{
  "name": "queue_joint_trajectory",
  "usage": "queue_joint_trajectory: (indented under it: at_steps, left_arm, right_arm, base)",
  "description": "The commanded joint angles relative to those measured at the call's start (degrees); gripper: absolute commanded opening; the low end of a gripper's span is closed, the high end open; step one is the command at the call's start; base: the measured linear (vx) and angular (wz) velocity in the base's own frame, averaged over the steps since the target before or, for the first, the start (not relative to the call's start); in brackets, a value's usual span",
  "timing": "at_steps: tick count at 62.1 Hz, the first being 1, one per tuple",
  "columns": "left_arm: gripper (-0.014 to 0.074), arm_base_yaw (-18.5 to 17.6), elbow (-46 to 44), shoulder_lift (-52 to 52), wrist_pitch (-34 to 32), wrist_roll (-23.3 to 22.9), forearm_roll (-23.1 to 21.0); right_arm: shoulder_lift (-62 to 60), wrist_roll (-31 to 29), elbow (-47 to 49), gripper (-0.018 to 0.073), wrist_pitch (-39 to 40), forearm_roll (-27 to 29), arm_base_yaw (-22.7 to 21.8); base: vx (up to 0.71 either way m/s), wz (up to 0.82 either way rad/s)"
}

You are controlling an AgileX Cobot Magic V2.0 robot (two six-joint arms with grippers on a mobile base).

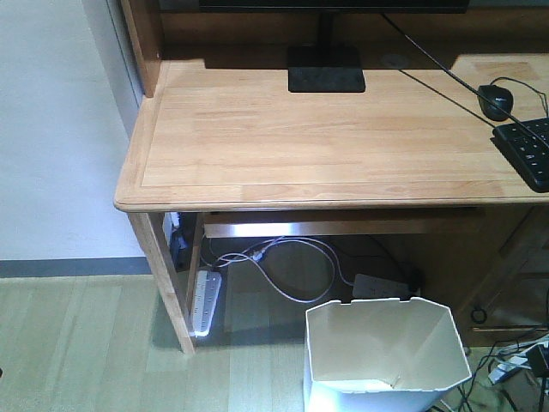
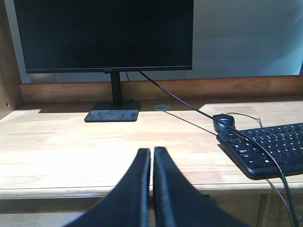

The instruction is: Move trash bin to bedside with robot

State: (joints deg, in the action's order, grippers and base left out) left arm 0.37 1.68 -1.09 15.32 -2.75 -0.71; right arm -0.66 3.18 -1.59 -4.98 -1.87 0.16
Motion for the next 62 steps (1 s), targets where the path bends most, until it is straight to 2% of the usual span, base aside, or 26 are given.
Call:
queue_joint_trajectory:
  at_steps: [1,62]
  left_arm:
    - [-0.0006,-0.2,1.7,-0.6,-4.2,-0.5,-0.2]
    - [-0.0006,-0.2,1.7,-0.6,-4.2,-0.5,-0.2]
  right_arm:
    - [-0.7,-0.2,-1.1,-0.0011,4.2,-0.8,0.1]
    - [-0.7,-0.2,-1.1,-0.0011,4.6,-0.8,0.1]
  base:
    - [0.0,0.0]
    - [0.0,0.0]
